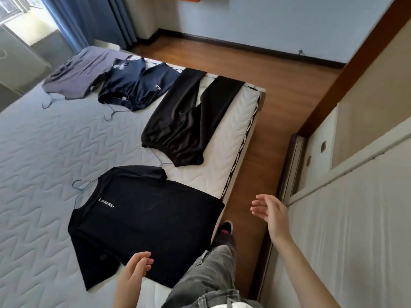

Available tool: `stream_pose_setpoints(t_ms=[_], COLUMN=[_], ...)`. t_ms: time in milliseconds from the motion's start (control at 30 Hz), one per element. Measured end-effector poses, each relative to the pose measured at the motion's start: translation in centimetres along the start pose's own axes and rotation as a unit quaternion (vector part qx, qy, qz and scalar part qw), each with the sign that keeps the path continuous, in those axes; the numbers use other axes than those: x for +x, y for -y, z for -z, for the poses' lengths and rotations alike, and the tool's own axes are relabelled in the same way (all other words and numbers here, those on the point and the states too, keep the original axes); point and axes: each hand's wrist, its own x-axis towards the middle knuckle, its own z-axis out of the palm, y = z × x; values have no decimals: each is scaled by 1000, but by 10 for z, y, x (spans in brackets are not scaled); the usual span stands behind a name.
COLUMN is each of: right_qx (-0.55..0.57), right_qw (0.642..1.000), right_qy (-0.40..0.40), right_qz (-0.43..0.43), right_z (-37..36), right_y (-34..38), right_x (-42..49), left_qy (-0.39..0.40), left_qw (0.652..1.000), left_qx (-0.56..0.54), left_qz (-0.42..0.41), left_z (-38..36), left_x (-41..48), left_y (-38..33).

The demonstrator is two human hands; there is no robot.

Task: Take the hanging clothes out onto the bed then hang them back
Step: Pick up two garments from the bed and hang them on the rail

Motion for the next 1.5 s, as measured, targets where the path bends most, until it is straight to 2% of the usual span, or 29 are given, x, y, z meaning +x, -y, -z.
stream_pose_setpoints(t_ms=[200, 367, 567, 700, 833, 1033, 1167, 1300, 1500], right_qx=[-52, -112, -77, -34, -23, -57, -69, -87, -94], right_qw=[999, 994, 995, 991, 989, 997, 997, 993, 991], right_qy=[2, 0, -62, -124, -135, -44, 26, 83, 99], right_qz=[-14, -3, -20, -46, -48, -23, -1, 11, -8], right_z=[17, 34, 61, 92, 116, 118, 97, 62, 26], right_y=[30, 101, 173, 199, 234, 337, 413, 460, 510], right_x=[112, 198, 288, 367, 479, 660, 775, 880, 1033], left_qy=[7, 96, 207, 227, 224, 154, 88, 37, 15], left_qw=[1000, 994, 972, 964, 965, 985, 995, 999, 999], left_qx=[-8, -36, 11, 41, 57, 45, 28, 16, -30], left_qz=[3, -30, -112, -131, -123, -66, -31, -13, 5], left_z=[-88, -194, -304, -378, -453, -511, -530, -559, -646], left_x=[98, 205, 304, 371, 432, 494, 531, 583, 700], left_y=[-78, -215, -385, -452, -498, -551, -593, -624, -714])
